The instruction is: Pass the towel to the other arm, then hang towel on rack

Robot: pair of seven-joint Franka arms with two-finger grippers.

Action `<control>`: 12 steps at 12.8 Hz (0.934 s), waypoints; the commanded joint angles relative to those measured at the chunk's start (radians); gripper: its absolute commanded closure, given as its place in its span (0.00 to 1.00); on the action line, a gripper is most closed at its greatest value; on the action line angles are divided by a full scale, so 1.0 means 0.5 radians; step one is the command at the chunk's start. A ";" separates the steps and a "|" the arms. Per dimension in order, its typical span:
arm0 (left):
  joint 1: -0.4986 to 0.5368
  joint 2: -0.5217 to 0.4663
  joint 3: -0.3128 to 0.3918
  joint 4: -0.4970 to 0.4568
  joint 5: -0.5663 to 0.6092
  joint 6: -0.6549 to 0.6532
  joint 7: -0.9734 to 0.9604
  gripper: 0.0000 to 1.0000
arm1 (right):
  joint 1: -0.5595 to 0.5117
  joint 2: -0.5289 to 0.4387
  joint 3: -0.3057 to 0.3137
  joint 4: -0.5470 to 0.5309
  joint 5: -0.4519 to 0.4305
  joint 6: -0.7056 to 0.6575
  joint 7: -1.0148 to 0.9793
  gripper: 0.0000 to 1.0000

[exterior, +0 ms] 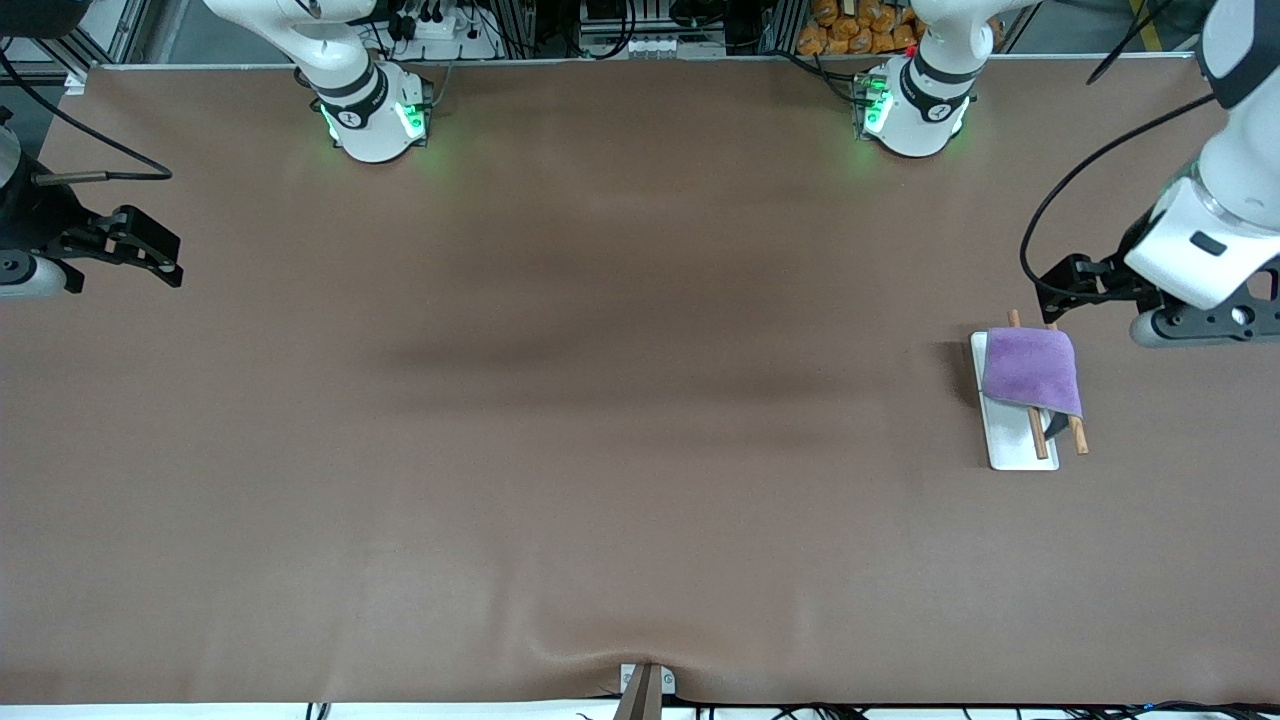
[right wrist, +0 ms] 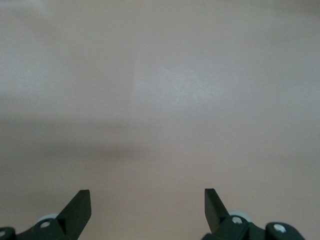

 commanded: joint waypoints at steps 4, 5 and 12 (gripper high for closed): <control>-0.525 -0.244 0.615 -0.226 -0.135 0.057 0.006 0.00 | -0.034 0.025 0.021 0.056 0.019 -0.041 0.109 0.00; -0.525 -0.251 0.625 -0.226 -0.135 0.057 0.009 0.00 | -0.034 0.025 0.021 0.056 0.019 -0.038 0.109 0.00; -0.513 -0.340 0.604 -0.199 -0.193 -0.161 0.049 0.00 | -0.037 0.025 0.021 0.056 0.019 -0.041 0.109 0.00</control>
